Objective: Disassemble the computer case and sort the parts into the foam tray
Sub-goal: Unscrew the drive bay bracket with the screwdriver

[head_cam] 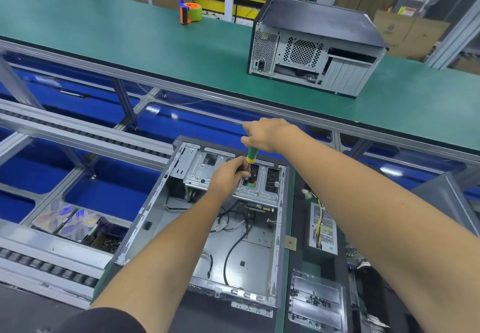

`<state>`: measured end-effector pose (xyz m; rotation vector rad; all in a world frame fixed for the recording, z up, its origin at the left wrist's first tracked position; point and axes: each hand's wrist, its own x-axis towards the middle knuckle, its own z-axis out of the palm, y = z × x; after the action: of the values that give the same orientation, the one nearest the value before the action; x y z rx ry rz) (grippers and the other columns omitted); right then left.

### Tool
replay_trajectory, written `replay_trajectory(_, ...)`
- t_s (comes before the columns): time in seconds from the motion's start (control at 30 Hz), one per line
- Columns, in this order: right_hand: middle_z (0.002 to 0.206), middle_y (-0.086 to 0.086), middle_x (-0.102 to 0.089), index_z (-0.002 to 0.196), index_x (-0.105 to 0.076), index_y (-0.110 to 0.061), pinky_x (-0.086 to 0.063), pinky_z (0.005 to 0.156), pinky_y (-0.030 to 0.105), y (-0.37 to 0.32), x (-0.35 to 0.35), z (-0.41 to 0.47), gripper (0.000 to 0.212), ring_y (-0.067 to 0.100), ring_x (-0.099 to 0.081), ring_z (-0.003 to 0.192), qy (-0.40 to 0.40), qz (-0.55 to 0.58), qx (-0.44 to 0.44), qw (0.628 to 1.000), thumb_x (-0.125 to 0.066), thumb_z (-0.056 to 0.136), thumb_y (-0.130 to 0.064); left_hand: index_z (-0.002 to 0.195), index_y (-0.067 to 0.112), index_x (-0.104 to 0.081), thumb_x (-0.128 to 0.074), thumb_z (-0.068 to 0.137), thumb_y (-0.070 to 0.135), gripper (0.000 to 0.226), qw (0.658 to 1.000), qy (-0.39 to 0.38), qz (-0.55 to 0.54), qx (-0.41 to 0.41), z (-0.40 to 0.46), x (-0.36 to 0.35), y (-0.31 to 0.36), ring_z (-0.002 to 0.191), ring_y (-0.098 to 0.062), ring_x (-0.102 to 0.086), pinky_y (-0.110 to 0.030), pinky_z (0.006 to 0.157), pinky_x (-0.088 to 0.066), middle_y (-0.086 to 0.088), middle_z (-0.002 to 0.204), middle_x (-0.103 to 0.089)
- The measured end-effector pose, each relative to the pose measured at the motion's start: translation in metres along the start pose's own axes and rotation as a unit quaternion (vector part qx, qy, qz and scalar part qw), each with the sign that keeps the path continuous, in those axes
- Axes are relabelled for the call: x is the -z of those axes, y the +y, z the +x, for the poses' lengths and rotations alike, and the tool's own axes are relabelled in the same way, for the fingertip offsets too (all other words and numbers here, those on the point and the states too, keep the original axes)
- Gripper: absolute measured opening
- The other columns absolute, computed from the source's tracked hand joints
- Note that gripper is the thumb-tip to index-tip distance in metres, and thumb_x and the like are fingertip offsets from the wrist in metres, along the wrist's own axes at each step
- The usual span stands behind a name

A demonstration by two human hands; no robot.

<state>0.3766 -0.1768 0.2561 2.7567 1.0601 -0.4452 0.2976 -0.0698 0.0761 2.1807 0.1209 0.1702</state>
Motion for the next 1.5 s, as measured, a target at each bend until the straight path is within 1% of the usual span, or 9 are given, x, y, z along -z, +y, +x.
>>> replay_trajectory(0.37,0.071,0.001,-0.051,0.07,-0.054,-0.012,-0.052,0.077,0.047,0.008,-0.001,-0.004,0.022,0.023,-0.044,0.074,-0.026,0.057,0.109,0.992,-0.052,0.081,0.007,0.092,0.015,-0.056,-0.08,0.086,0.017,0.025,1.0,0.01,0.023,0.007,0.002,-0.005,-0.003,0.072,-0.005,-0.053,-0.014,0.061,-0.037,0.007,0.081,-0.064)
replay_trajectory(0.43,0.075,0.004,-0.053,0.07,-0.061,-0.01,-0.05,0.093,0.055,0.008,-0.006,-0.003,0.019,0.024,-0.044,0.078,-0.011,0.054,0.12,0.991,-0.058,0.081,0.005,0.09,0.016,-0.055,-0.081,0.085,0.018,0.026,1.0,0.011,0.027,-0.001,0.003,-0.005,-0.004,0.071,-0.004,-0.052,-0.016,0.061,-0.037,0.007,0.08,-0.062)
replay_trajectory(0.57,0.105,0.011,-0.055,0.119,-0.058,-0.016,-0.05,0.083,0.049,0.013,-0.009,-0.001,0.032,0.032,-0.055,0.096,-0.021,0.102,0.099,0.99,-0.068,0.089,-0.008,0.086,0.021,-0.056,-0.081,0.085,0.018,0.026,1.0,0.015,0.024,0.0,0.004,-0.006,-0.005,0.084,-0.008,-0.055,-0.023,0.07,-0.04,0.003,0.086,-0.064)
replay_trajectory(0.77,0.099,0.006,-0.067,0.091,-0.05,-0.01,-0.043,0.073,0.04,0.005,-0.015,0.006,0.017,0.028,-0.054,0.086,0.055,0.251,0.007,0.966,-0.049,0.101,-0.023,0.087,0.018,-0.057,-0.081,0.085,0.02,0.024,0.999,0.021,0.046,-0.007,0.006,-0.006,-0.007,0.085,0.001,-0.05,-0.021,0.07,-0.038,0.011,0.08,-0.059)
replay_trajectory(0.9,0.08,0.0,-0.051,0.091,-0.054,-0.015,-0.032,0.061,0.034,-0.003,-0.008,0.006,0.034,0.026,-0.05,0.077,0.042,0.032,-0.046,0.998,-0.037,0.103,-0.042,0.089,0.014,-0.058,-0.082,0.085,0.021,0.025,0.999,0.024,0.049,-0.003,0.007,-0.006,-0.007,0.084,0.002,-0.052,-0.016,0.068,-0.038,0.009,0.082,-0.061)
replay_trajectory(1.07,0.086,-0.001,-0.058,0.087,-0.053,-0.022,-0.031,0.058,0.032,-0.001,0.007,0.001,0.011,0.018,-0.048,0.071,-0.054,0.036,0.037,0.997,-0.048,0.097,-0.023,0.089,0.009,-0.061,-0.083,0.082,0.016,0.025,0.999,0.015,0.029,0.019,0.008,-0.005,-0.004,0.085,-0.014,-0.062,-0.03,0.074,-0.046,0.001,0.085,-0.069)
replay_trajectory(1.2,0.105,0.005,-0.056,0.101,-0.068,-0.01,-0.032,0.046,0.019,0.006,0.002,-0.001,0.022,0.011,-0.043,0.067,-0.014,0.071,0.088,0.994,-0.051,0.09,-0.004,0.09,0.006,-0.063,-0.078,0.086,0.005,0.016,1.0,0.017,0.01,0.014,0.009,-0.005,-0.006,0.076,-0.021,-0.063,-0.01,0.062,-0.041,0.0,0.086,-0.07)
replay_trajectory(1.37,0.101,0.005,-0.055,0.122,-0.05,-0.022,-0.035,0.063,0.034,0.012,-0.003,-0.002,0.025,0.028,-0.052,0.083,0.015,-0.039,0.03,0.999,-0.044,0.099,-0.029,0.098,0.004,-0.074,-0.07,0.091,0.001,0.009,1.0,0.01,-0.001,0.022,0.01,-0.002,-0.006,0.076,0.011,-0.061,-0.001,0.069,-0.039,0.003,0.092,-0.071)
replay_trajectory(1.5,0.079,0.001,-0.045,0.109,-0.045,-0.019,-0.035,0.063,0.037,0.017,-0.002,-0.001,0.02,0.027,-0.05,0.076,0.007,-0.065,0.017,0.998,-0.034,0.103,-0.034,0.099,0.001,-0.073,-0.065,0.094,-0.003,0.01,1.0,0.007,-0.006,0.021,0.011,-0.001,-0.004,0.083,-0.009,-0.068,-0.003,0.073,-0.043,-0.009,0.101,-0.075)
